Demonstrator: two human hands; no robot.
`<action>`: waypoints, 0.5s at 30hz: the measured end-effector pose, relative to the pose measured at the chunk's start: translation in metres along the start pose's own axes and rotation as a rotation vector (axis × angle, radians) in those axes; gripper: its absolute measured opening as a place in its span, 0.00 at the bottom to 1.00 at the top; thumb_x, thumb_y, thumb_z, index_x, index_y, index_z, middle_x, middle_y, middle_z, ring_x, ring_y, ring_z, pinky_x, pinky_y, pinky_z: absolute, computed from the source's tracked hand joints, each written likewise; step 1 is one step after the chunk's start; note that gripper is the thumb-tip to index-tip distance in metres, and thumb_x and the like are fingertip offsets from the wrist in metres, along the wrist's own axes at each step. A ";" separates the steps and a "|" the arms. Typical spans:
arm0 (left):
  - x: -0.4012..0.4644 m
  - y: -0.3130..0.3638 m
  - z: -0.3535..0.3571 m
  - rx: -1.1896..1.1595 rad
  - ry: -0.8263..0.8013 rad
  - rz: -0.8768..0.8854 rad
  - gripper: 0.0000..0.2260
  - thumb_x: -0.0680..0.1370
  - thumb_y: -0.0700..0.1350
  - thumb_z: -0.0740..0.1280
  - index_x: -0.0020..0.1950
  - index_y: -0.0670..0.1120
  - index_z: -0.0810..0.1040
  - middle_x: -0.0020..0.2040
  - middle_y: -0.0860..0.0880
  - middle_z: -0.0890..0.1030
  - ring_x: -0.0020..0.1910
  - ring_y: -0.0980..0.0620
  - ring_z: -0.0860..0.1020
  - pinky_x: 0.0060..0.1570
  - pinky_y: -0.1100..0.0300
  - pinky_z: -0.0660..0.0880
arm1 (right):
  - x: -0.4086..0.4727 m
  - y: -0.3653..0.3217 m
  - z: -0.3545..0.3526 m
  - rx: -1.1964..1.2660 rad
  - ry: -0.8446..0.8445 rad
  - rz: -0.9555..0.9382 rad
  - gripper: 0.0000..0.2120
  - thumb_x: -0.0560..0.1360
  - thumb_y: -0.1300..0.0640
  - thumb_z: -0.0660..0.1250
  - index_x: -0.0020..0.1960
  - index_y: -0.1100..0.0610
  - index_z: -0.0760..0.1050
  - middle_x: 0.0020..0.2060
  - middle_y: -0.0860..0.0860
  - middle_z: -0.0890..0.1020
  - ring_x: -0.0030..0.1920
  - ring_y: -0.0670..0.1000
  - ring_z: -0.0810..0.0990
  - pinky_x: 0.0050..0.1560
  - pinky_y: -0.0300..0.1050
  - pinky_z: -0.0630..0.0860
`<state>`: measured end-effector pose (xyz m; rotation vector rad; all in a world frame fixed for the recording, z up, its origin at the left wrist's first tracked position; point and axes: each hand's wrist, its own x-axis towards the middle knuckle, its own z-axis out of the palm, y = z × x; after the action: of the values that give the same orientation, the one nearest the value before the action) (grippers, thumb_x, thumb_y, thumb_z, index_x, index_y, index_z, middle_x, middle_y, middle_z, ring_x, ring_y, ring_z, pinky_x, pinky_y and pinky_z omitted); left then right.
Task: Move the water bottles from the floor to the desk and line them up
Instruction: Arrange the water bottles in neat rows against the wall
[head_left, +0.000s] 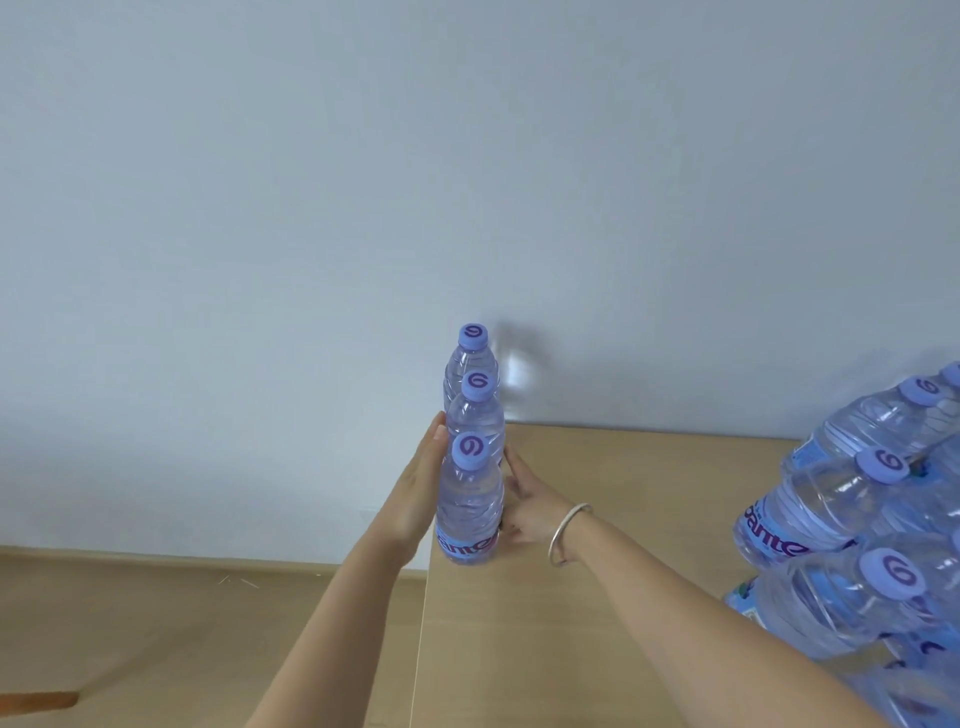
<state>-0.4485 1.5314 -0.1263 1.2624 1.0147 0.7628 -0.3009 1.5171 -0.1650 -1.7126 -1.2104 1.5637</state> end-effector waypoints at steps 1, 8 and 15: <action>0.000 -0.003 0.000 0.014 0.015 0.006 0.11 0.83 0.52 0.49 0.61 0.65 0.66 0.60 0.74 0.71 0.56 0.80 0.67 0.56 0.80 0.63 | -0.002 -0.002 0.001 -0.001 -0.009 -0.036 0.42 0.72 0.71 0.58 0.59 0.24 0.52 0.58 0.46 0.76 0.41 0.49 0.74 0.36 0.41 0.73; 0.001 -0.009 0.002 0.014 0.088 0.028 0.13 0.83 0.53 0.49 0.66 0.65 0.57 0.74 0.63 0.58 0.72 0.65 0.56 0.71 0.64 0.54 | -0.004 -0.003 0.002 -0.043 -0.033 -0.116 0.41 0.69 0.69 0.59 0.63 0.28 0.51 0.62 0.50 0.75 0.35 0.47 0.69 0.34 0.43 0.68; 0.002 -0.008 0.003 0.007 0.100 0.059 0.12 0.83 0.51 0.50 0.60 0.68 0.65 0.73 0.62 0.59 0.72 0.64 0.58 0.67 0.65 0.57 | -0.002 0.000 0.002 -0.055 -0.025 -0.108 0.44 0.68 0.71 0.59 0.63 0.26 0.48 0.62 0.44 0.73 0.40 0.48 0.72 0.36 0.44 0.70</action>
<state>-0.4461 1.5306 -0.1348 1.2756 1.0654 0.8759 -0.3032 1.5153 -0.1644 -1.6365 -1.3471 1.5053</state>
